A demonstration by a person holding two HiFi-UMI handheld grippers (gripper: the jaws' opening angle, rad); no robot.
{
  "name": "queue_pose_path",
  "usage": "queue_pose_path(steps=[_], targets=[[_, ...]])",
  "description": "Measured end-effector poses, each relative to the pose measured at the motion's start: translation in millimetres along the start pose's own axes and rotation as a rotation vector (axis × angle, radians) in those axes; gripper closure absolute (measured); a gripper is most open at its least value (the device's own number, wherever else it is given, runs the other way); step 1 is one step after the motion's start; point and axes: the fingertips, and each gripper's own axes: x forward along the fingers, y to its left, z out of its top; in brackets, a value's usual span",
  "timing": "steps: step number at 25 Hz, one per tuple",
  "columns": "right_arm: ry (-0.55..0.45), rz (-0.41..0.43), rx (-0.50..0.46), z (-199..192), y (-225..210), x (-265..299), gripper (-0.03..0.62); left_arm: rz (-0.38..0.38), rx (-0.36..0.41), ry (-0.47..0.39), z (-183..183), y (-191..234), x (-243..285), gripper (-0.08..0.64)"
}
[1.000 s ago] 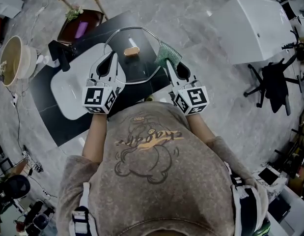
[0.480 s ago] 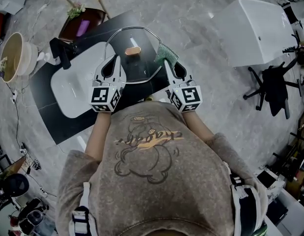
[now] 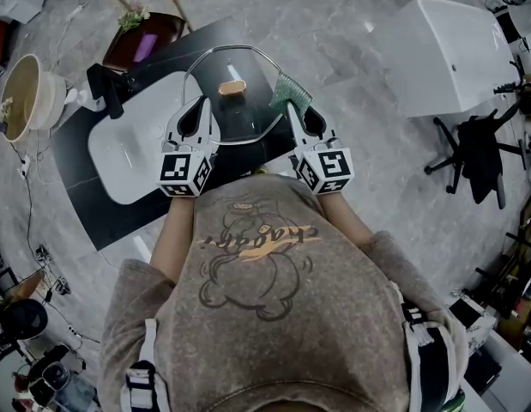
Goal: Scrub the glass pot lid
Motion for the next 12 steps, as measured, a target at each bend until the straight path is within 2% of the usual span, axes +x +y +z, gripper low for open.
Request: queue_pose_path(steps=[12], targets=[[0.009,-0.005,0.011,-0.4,-3.0,-3.0,0.506,0.008,-0.014,0.012,-5.2,-0.5,-5.5,0.551]])
